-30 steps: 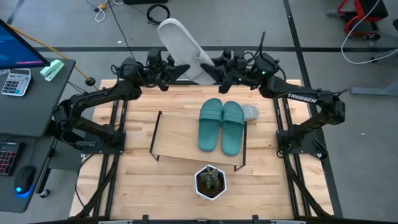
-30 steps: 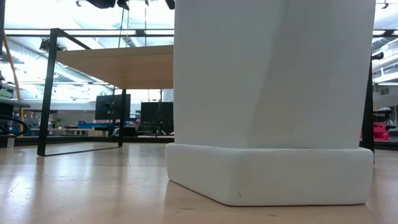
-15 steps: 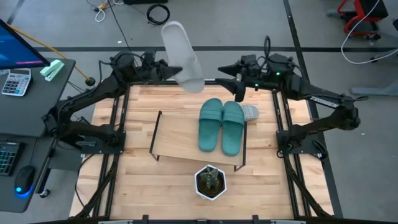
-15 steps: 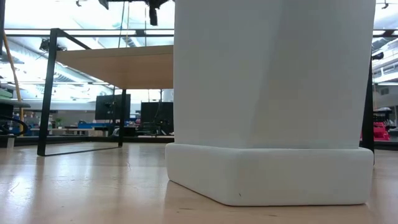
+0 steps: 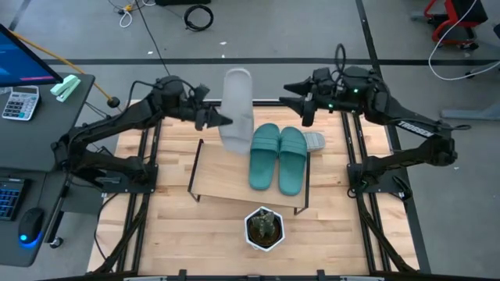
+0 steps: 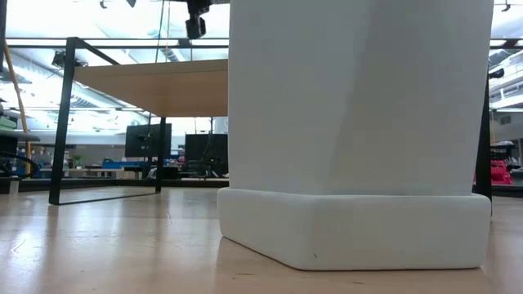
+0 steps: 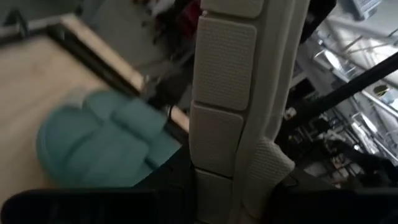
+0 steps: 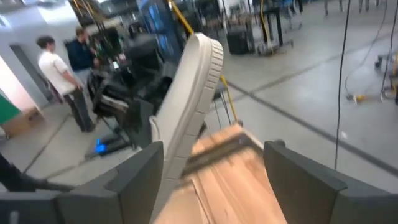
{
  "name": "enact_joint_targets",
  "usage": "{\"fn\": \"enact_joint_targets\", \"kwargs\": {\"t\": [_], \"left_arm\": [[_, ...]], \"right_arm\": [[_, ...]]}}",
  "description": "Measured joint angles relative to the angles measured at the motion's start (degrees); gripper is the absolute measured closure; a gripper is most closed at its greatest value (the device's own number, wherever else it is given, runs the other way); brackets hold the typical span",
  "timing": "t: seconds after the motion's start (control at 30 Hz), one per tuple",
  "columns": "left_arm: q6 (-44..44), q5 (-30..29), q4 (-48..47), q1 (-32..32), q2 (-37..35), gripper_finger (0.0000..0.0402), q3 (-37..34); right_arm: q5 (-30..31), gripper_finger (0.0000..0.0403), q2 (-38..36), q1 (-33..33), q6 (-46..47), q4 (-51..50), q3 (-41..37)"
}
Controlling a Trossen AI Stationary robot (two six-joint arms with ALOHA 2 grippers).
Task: Pick and place slides into the shelf
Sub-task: Put the bottom gray slide on the shelf
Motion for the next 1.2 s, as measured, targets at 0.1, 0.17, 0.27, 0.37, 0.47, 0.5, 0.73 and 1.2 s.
{"fn": "enact_joint_targets", "kwargs": {"t": [0.1, 0.17, 0.27, 0.37, 0.47, 0.5, 0.73, 1.2], "left_arm": [[-0.57, 0.02, -3.25, -1.43, 0.00, 0.0295, 0.00], [-2.89, 0.09, -5.34, -1.88, -0.32, 0.0295, 0.00], [-4.98, -0.76, -9.82, -1.85, -0.96, 0.0294, 0.00], [-4.76, -3.15, -16.43, -1.82, -2.49, 0.0295, -0.02], [-4.74, -4.10, -22.38, -1.77, -4.63, 0.0299, -0.02], [-4.78, -4.28, -23.87, -1.77, -5.27, 0.0299, -0.02], [-6.25, -6.37, -32.43, -3.46, -9.38, 0.0299, -0.02], [-6.11, -9.48, -32.24, -7.75, -8.58, 0.0303, 0.00]], "right_arm": [[0.01, 0.0121, 0.13, 0.19, 0.03, -2.20, -0.01], [0.01, 0.0121, 0.05, 0.18, -0.01, -2.93, -0.01], [0.02, 0.0121, 0.07, 0.17, -0.03, -3.70, -0.01], [0.04, 0.0121, 0.07, 0.17, -0.34, -3.75, -0.01], [0.03, 0.0121, 0.07, 0.08, -0.47, -4.08, -0.01], [0.04, 0.0121, 0.07, 0.04, -0.63, -4.14, -0.01], [0.06, 0.0121, 0.94, 0.02, -1.61, -4.28, -0.01], [-2.23, 0.0121, 4.91, 0.15, -0.30, -2.86, -0.01]]}}
